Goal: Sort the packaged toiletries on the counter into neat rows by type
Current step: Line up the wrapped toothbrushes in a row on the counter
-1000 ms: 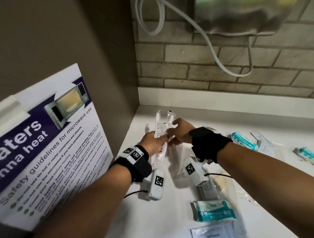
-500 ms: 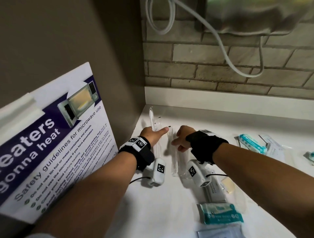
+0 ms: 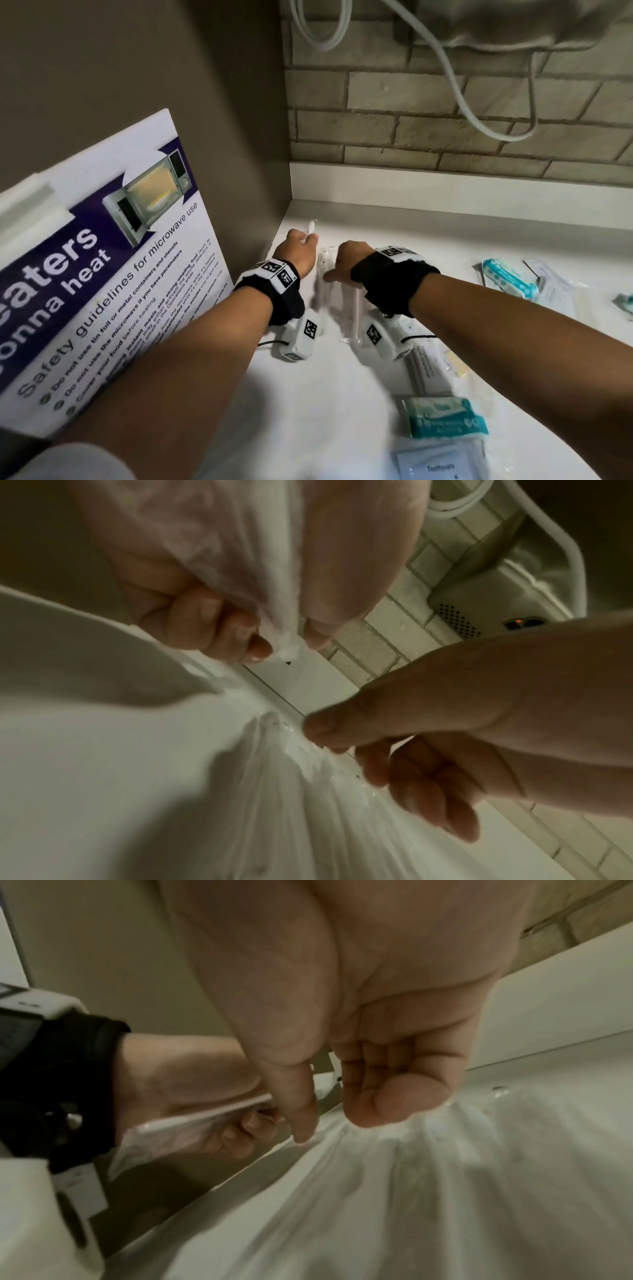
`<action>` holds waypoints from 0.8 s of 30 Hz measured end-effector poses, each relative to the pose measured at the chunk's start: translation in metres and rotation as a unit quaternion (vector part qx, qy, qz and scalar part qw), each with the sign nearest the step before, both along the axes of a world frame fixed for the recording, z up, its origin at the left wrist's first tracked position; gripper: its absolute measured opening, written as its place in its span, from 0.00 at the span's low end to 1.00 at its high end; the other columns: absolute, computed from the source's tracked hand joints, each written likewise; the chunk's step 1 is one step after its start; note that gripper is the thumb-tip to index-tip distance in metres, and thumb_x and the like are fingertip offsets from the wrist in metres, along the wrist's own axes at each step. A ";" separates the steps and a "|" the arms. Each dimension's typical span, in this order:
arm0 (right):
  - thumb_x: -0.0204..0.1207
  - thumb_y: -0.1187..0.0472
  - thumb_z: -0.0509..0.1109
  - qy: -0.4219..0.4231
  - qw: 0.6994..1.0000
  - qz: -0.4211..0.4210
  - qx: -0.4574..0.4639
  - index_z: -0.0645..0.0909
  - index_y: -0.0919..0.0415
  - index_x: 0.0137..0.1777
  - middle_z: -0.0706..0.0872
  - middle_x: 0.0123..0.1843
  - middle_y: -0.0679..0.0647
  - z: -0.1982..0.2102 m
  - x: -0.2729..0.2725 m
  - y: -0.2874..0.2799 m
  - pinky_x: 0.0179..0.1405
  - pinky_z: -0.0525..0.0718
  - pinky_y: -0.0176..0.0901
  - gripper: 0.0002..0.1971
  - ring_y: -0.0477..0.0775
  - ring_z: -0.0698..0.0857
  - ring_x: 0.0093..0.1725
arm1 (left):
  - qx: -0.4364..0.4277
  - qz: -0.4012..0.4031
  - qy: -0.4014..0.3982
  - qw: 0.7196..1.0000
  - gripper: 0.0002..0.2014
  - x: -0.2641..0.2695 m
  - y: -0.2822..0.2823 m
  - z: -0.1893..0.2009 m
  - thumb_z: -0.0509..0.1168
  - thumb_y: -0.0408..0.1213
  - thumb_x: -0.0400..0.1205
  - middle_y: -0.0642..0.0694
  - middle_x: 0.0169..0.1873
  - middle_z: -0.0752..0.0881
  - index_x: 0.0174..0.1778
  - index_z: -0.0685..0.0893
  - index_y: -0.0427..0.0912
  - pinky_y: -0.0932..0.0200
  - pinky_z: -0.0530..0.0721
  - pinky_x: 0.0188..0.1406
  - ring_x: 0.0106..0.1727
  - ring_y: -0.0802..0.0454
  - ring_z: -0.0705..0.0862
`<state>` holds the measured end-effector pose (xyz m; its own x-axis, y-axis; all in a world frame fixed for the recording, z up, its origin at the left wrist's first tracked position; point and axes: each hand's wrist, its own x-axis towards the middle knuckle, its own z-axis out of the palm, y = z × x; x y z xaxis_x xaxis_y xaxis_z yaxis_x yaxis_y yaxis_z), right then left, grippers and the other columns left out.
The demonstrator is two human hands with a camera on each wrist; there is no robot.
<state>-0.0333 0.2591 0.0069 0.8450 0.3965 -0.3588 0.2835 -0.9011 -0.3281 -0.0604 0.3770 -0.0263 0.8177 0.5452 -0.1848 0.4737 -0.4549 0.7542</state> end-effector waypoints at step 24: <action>0.78 0.65 0.71 0.077 0.990 -0.068 0.098 0.76 0.64 0.31 0.73 0.06 0.47 -0.014 -0.018 0.009 0.05 0.64 0.21 0.14 0.39 0.72 0.05 | 0.123 -0.097 0.098 0.983 0.27 -0.034 0.018 -0.026 0.62 0.39 0.82 0.38 0.76 0.74 0.79 0.71 0.43 0.52 0.73 0.74 0.74 0.41 0.76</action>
<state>-0.0513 0.2683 -0.0072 0.8362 0.3581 -0.4154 0.0967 -0.8418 -0.5310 -0.0941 0.3946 -0.0521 0.8725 0.4306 -0.2312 0.4854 -0.7086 0.5122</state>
